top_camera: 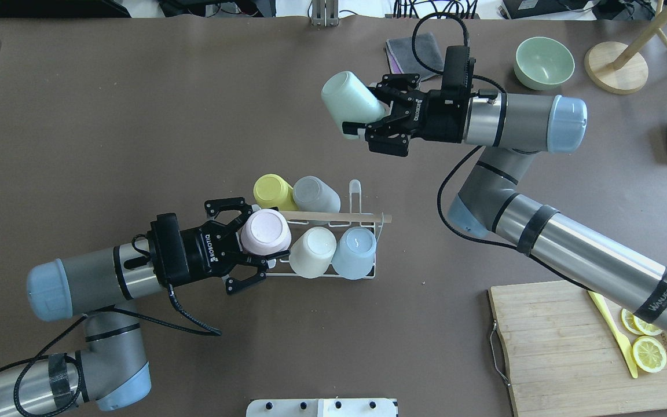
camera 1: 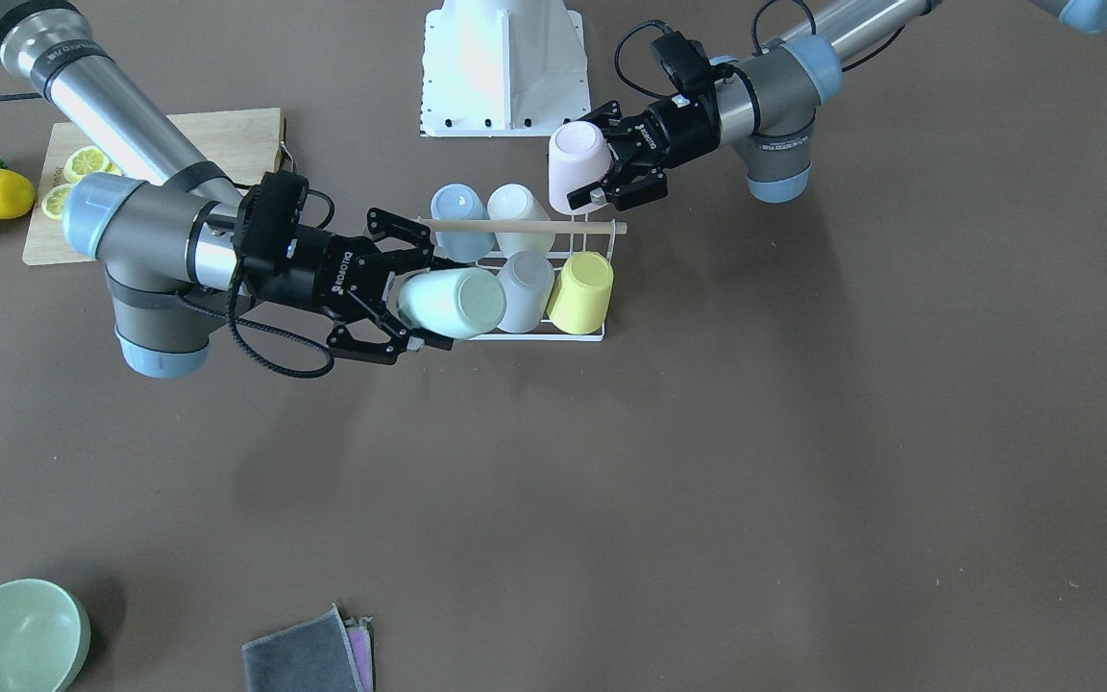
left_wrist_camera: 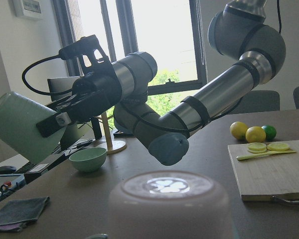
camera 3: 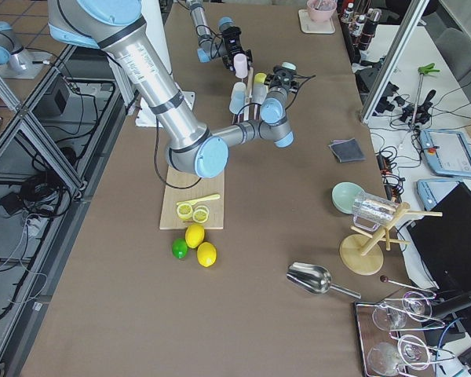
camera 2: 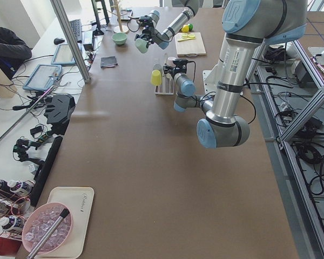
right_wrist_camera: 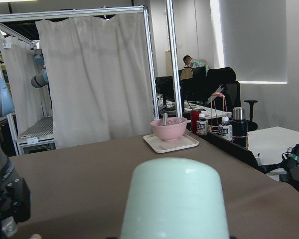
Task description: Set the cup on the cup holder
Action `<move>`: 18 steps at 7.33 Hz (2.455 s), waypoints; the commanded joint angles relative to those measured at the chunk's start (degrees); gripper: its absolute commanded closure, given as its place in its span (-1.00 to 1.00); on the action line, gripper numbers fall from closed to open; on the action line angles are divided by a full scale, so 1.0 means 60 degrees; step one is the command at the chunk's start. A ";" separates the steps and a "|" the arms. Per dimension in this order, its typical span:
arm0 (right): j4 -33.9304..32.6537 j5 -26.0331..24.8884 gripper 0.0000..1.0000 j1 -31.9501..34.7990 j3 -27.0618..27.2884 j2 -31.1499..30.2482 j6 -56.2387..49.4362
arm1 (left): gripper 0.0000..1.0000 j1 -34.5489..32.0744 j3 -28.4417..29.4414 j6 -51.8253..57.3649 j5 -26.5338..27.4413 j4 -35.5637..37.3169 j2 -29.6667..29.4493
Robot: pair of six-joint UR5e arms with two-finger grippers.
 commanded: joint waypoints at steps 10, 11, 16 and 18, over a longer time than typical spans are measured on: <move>0.0140 0.0125 1.00 -0.0750 0.0490 -0.0886 -0.0841 | -0.97 0.0167 -0.0012 -0.0030 0.0029 -0.0001 -0.0002; 0.0126 0.0111 1.00 -0.0750 0.0475 -0.0916 -0.0840 | -0.97 0.0181 -0.0012 -0.0045 0.0029 -0.0001 -0.0002; 0.0126 0.0169 1.00 -0.0720 0.0402 -0.0902 -0.0826 | -0.97 0.0137 -0.0100 -0.0030 0.0014 0.0014 0.0173; 0.0141 0.0169 1.00 -0.0706 0.0402 -0.0902 -0.0811 | -0.97 0.0035 -0.0421 -0.0016 0.0029 0.0116 0.0539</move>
